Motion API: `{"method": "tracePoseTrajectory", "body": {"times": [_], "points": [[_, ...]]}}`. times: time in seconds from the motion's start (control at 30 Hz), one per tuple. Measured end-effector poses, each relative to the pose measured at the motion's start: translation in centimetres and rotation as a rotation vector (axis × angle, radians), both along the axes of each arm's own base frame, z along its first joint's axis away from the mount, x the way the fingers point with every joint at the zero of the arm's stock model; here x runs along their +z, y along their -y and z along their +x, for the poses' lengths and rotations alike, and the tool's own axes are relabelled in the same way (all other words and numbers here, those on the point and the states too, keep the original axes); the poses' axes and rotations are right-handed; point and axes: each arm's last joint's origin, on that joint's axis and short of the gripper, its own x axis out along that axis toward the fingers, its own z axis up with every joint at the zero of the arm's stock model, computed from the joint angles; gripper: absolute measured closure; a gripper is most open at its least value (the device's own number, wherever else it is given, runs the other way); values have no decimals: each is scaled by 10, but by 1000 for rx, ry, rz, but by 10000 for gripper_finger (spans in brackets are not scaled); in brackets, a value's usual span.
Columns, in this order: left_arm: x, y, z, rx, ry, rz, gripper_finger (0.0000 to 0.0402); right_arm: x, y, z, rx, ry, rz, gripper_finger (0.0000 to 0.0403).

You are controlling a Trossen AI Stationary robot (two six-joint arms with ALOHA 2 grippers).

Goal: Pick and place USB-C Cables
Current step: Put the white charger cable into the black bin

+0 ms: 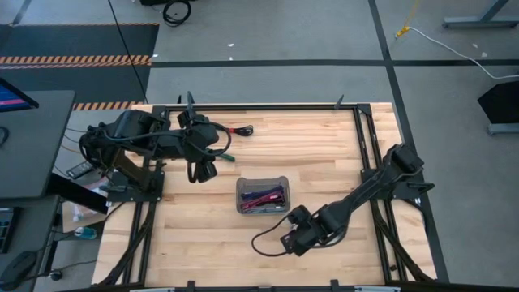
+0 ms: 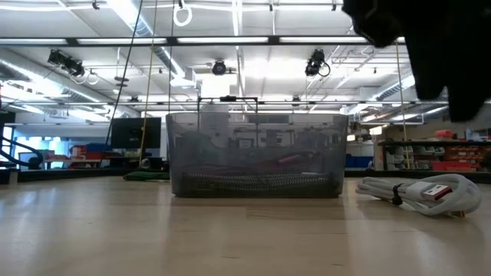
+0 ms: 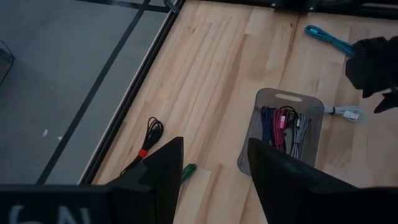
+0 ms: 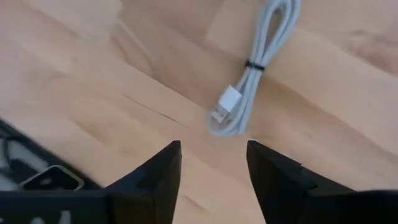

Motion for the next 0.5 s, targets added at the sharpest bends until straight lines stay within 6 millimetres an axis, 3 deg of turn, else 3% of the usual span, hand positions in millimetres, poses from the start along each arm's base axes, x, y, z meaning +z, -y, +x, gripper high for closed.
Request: {"method": "tracePoseTrajectory", "body": {"times": [0.2,0.5], "points": [[0,0,0,0,0,0,216,-22,-4,4,0,-84,5,201],[0,0,0,1,1,-1,216,-31,1,14,-56,-47,-13,201]]}}
